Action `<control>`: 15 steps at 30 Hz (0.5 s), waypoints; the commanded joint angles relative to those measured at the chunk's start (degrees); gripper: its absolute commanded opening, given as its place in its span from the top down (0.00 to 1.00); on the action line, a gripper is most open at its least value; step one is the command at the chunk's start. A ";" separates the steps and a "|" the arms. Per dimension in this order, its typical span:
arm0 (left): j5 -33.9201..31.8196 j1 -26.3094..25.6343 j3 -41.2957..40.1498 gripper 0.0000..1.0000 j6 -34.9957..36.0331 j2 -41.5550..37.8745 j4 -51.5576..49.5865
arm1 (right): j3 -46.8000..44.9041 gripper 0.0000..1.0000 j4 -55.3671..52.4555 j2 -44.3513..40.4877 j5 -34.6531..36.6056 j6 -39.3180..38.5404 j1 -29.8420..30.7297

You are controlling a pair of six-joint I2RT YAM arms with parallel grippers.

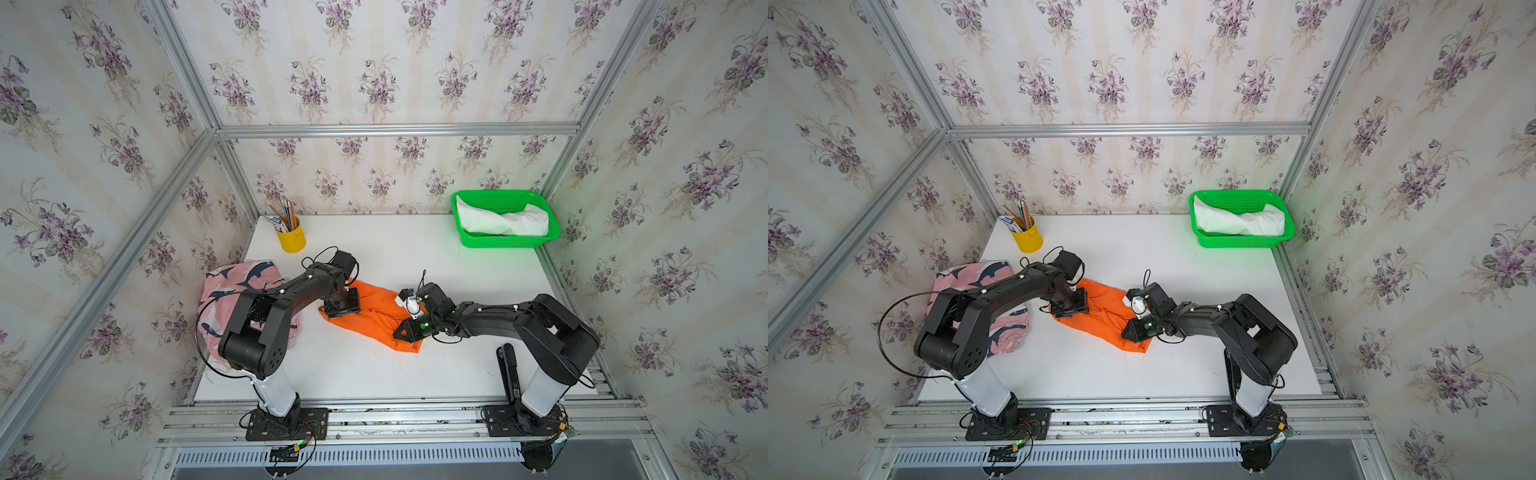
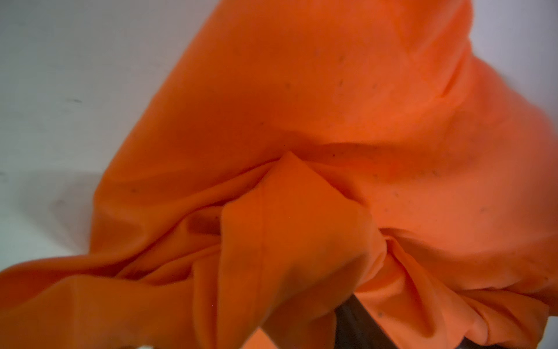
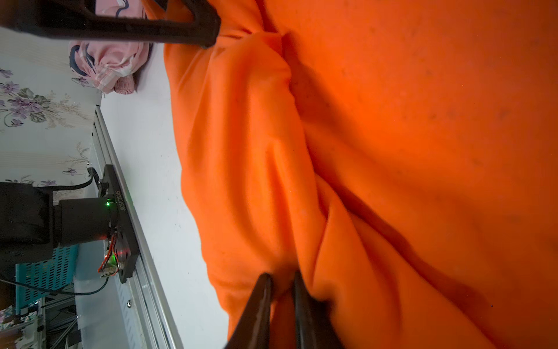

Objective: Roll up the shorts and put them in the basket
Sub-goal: Roll the shorts at the center of the board.

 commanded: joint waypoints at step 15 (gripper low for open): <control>-1.86 3.32 -1.84 0.32 -0.84 -18.37 -8.33 | 16.61 0.64 -29.43 -8.13 22.61 -11.57 8.14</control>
